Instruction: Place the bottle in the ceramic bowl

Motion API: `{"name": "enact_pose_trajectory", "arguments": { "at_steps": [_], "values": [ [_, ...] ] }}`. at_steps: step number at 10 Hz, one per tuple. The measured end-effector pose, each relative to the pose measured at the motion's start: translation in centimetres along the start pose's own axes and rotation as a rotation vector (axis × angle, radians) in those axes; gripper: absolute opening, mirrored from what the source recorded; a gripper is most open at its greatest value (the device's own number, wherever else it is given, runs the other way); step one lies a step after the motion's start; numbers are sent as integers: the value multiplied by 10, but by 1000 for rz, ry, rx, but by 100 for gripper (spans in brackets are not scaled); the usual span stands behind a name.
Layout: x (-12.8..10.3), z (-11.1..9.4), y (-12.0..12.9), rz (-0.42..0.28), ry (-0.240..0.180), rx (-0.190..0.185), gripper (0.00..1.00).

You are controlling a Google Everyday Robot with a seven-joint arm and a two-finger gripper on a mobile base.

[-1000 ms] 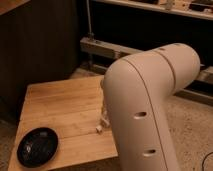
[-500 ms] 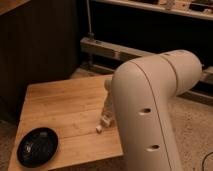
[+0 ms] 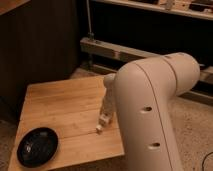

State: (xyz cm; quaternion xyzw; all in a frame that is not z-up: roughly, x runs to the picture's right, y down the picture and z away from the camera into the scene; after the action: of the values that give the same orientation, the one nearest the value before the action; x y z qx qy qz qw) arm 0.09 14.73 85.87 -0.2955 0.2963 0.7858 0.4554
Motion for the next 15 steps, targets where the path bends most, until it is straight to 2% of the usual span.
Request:
{"name": "enact_pose_trajectory", "arguments": {
  "at_steps": [2,5,7,9,10,12,13,15],
  "values": [
    [6,-20,29,-91,6,-22,0],
    [43,-58,101,-331,28,-94,0],
    [83,-86,141,-525,46,-156,0],
    [125,-105,168,-747,60,-197,0],
    [147,-115,179,-871,70,-206,0],
    [179,-127,192,-1042,84,-205,0],
    [184,-129,193,-1074,86,-203,0],
    [184,-129,193,-1076,86,-202,0]
  ]
}}
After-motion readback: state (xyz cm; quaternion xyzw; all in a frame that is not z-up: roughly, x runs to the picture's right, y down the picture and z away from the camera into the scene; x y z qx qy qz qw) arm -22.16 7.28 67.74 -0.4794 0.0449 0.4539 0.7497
